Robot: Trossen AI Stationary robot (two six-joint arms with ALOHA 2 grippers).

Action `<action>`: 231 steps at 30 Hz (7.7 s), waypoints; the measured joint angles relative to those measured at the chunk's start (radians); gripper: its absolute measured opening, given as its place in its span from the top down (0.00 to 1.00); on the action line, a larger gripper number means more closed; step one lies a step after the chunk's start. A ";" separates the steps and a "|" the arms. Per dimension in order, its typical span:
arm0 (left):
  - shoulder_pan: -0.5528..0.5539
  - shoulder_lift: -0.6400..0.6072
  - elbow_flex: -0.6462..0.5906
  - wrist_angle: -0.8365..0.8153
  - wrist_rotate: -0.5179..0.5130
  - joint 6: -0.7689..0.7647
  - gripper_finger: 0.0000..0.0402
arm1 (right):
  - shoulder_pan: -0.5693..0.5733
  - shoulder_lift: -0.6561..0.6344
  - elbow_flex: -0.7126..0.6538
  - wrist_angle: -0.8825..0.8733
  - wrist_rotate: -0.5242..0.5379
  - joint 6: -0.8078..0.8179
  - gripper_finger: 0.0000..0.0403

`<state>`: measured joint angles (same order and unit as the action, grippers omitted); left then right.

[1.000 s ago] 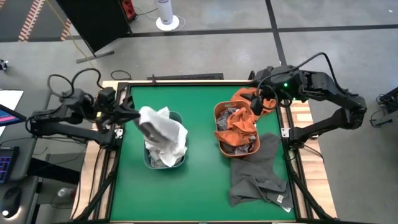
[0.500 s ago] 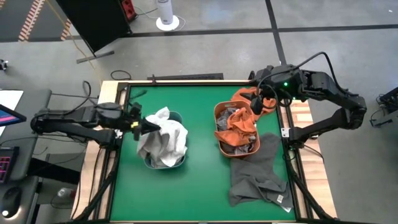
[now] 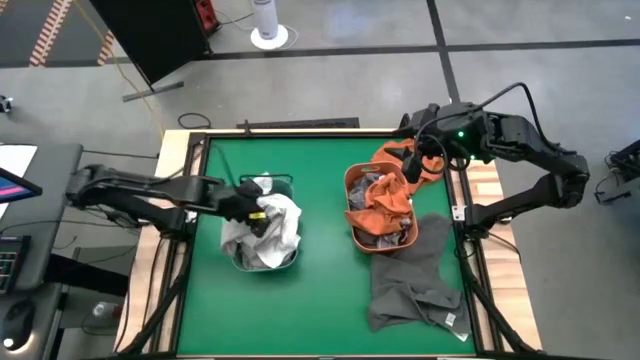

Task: Sort towels by color in basket
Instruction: Put the gray towel into the green bin, then put the dark gray towel into the orange bin

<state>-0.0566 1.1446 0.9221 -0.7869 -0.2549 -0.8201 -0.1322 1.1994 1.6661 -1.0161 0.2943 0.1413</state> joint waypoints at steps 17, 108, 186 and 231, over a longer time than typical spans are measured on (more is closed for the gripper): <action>0.022 0.447 0.046 -0.106 0.007 0.252 0.89 | 0.001 0.000 0.000 -0.002 0.000 0.000 0.34; 0.039 0.438 0.625 -0.782 0.357 0.749 0.59 | 0.006 0.000 0.000 -0.022 -0.001 0.017 0.34; 0.032 -0.032 0.345 -0.083 0.225 1.142 0.69 | 0.563 0.294 -0.221 -0.093 -0.338 1.028 0.34; 0.055 -0.248 0.405 0.038 0.126 0.890 0.69 | 0.856 0.520 -0.591 -0.083 -0.510 1.368 0.69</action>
<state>-0.0013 0.8969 1.3270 -0.7484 -0.1293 0.0702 0.7235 1.7191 1.0751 -1.0993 -0.2159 1.5094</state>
